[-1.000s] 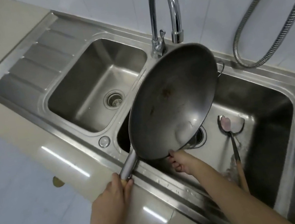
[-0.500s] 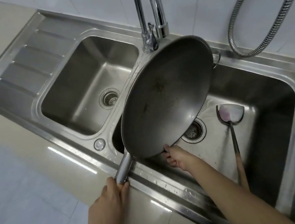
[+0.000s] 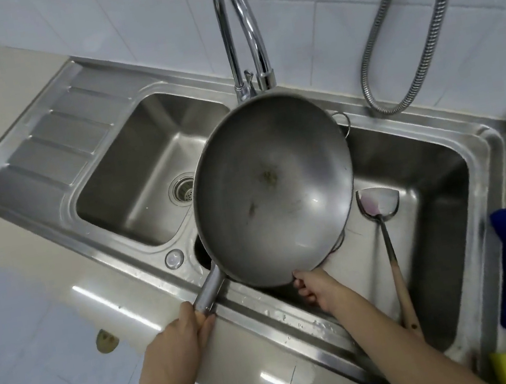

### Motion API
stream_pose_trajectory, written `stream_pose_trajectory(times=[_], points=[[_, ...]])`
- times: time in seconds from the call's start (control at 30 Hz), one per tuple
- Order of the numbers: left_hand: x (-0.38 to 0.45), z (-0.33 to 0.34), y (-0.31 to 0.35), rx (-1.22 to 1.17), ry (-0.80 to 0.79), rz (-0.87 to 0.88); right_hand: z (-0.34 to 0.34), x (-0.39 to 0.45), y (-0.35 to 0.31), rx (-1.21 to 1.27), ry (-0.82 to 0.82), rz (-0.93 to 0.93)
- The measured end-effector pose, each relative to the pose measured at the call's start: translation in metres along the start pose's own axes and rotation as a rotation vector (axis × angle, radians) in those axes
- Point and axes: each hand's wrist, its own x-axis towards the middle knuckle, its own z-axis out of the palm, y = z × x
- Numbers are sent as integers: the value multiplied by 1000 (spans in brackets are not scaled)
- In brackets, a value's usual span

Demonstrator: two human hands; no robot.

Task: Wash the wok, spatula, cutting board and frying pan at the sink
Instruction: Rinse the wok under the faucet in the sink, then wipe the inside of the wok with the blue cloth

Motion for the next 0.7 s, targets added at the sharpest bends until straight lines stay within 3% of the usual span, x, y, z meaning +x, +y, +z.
stream_pose_trajectory(times=[0.4,0.53,0.7], points=[[9,-20,23,34,-188,280,-54,-106,-2,-49,250,-317],[10,-18,21,-38,-183,204,-61,-125,-2,-190,291,-400],[8,-19,22,-64,-159,208,-102,-144,-2,-802,814,-754]])
